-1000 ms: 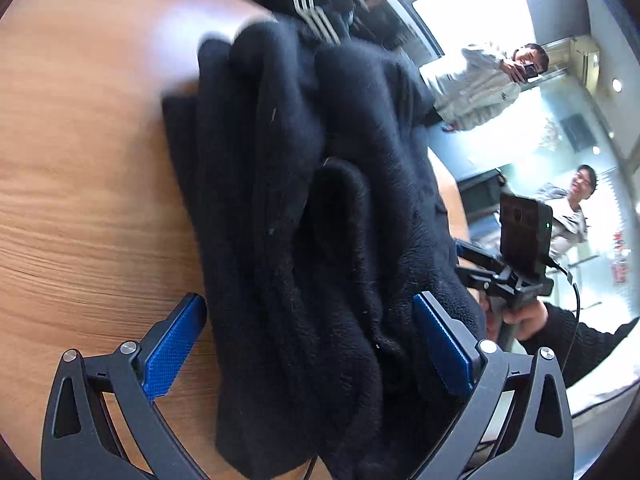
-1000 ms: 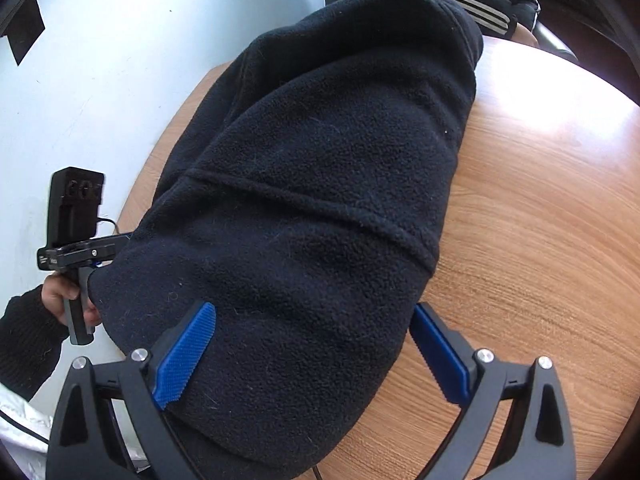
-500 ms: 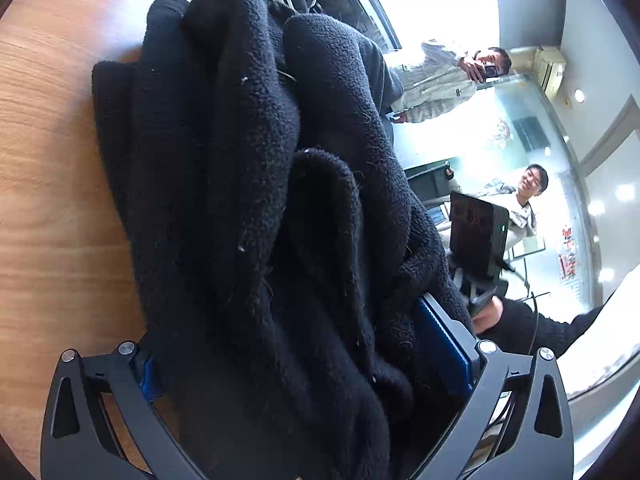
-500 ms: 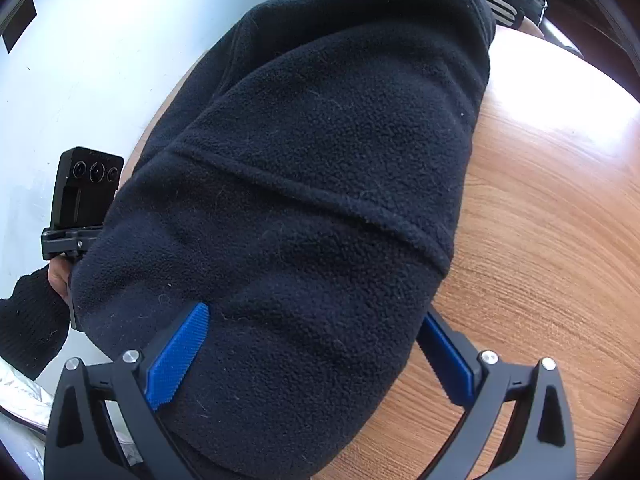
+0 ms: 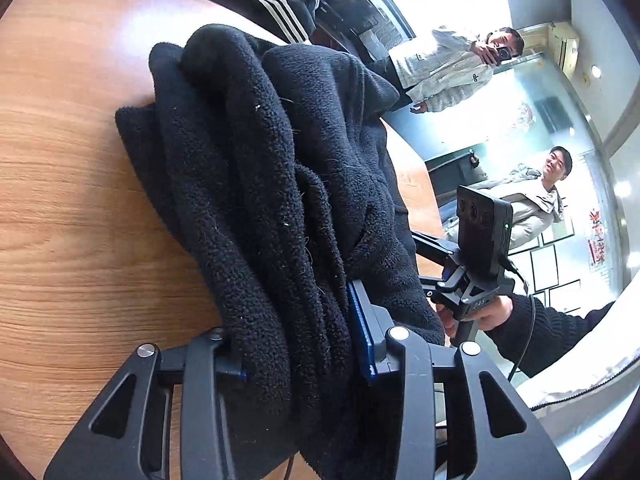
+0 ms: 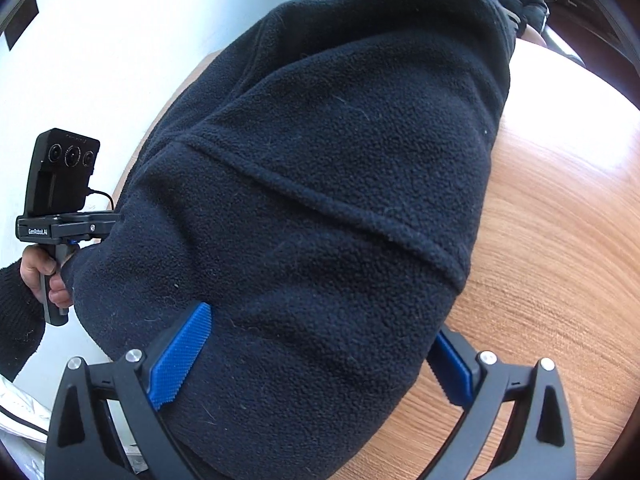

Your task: Fold clothes

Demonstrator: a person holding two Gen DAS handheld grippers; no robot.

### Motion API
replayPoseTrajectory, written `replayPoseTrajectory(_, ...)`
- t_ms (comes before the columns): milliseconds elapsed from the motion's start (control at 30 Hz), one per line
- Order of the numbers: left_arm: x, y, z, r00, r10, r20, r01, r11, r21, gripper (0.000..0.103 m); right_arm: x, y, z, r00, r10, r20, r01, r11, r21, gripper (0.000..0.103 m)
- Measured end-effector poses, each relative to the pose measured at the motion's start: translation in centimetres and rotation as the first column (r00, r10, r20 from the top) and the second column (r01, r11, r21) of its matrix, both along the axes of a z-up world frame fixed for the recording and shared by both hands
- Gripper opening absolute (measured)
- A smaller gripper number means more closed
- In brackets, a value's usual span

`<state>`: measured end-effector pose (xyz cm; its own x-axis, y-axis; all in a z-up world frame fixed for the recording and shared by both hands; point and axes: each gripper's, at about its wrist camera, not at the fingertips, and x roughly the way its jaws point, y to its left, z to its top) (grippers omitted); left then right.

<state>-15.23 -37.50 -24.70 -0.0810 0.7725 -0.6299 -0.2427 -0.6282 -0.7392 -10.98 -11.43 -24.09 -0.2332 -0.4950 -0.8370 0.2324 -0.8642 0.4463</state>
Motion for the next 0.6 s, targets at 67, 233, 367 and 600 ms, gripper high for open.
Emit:
replayPoseTrajectory(67, -0.1, -0.8, 0.4, 1.000, 0.014, -0.004, -0.014, 1.000, 0.000, 0.036, -0.1, -0.5, 0.2, 1.000, 0.006, -0.023, -0.006, 1.000, 0.005, 0.098)
replayPoseTrajectory(233, -1.5, -3.8, 1.7, 0.999, 0.023, -0.045, -0.024, 0.999, -0.026, 0.036, -0.7, -2.3, 0.4, 0.999, 0.013, -0.043, -0.015, 1.000, -0.027, 0.090)
replayPoseTrajectory(367, -2.9, -6.3, 2.8, 0.996, 0.024, -0.083, -0.028, 0.998, -0.052, 0.036, -2.0, -4.5, 1.1, 0.994, 0.050, -0.095, -0.055, 0.997, -0.047, 0.052)
replayPoseTrajectory(600, -5.2, -10.8, 4.6, 0.991, 0.018, -0.131, -0.033, 0.993, -0.109, 0.036, -5.9, -9.3, 1.4, 0.990, 0.059, -0.127, -0.066, 0.997, -0.049, 0.043)
